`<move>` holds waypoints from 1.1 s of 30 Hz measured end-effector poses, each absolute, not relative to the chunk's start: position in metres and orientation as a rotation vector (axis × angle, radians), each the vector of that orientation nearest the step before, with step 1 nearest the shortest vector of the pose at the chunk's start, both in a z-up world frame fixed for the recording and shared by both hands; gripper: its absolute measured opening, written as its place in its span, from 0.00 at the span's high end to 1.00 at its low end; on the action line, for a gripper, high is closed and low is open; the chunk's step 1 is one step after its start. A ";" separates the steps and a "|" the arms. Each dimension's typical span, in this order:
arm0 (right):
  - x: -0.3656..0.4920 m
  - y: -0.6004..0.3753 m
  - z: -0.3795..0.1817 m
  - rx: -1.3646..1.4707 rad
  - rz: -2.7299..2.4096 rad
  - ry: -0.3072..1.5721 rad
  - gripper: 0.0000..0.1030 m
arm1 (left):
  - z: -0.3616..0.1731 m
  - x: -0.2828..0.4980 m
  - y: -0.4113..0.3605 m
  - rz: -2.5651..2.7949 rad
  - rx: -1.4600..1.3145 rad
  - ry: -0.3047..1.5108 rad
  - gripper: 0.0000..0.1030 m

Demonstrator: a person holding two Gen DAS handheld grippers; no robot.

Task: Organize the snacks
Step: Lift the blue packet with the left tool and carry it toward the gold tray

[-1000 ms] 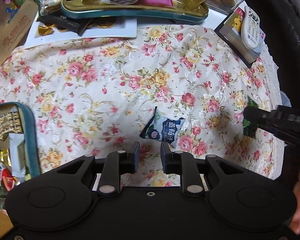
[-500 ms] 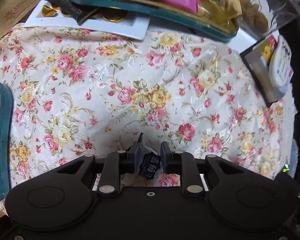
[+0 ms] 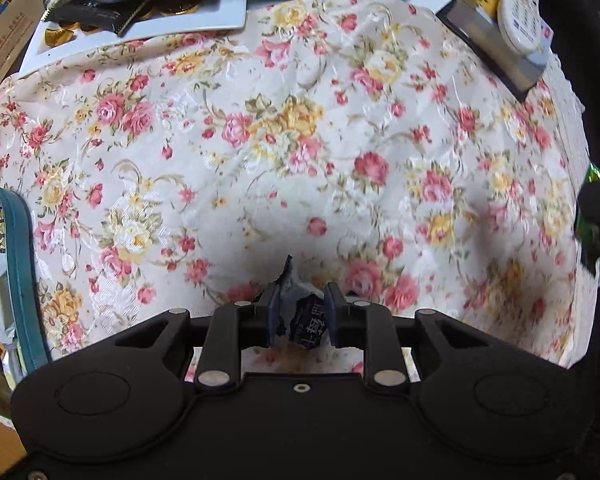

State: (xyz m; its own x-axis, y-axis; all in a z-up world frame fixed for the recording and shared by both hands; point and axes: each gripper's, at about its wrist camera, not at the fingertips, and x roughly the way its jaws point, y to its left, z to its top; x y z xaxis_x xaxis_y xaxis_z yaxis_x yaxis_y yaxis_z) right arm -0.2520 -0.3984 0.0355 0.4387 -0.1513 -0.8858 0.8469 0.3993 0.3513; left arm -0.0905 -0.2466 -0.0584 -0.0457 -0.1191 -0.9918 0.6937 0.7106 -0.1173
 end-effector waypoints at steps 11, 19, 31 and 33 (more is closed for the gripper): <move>-0.248 -0.396 0.034 0.935 -0.736 0.902 0.80 | -0.003 -0.115 -0.233 -0.956 0.699 1.073 0.65; -0.258 -0.404 0.035 0.960 -0.749 0.889 0.80 | -0.021 -0.177 -0.209 -1.377 1.293 0.500 0.60; -0.244 -0.402 0.032 0.966 -0.747 0.909 0.80 | -0.043 -0.181 -0.209 -1.540 1.546 0.425 0.60; -0.241 -0.401 0.031 0.973 -0.738 0.916 0.80 | -0.044 -0.186 -0.211 -1.593 1.585 0.415 0.60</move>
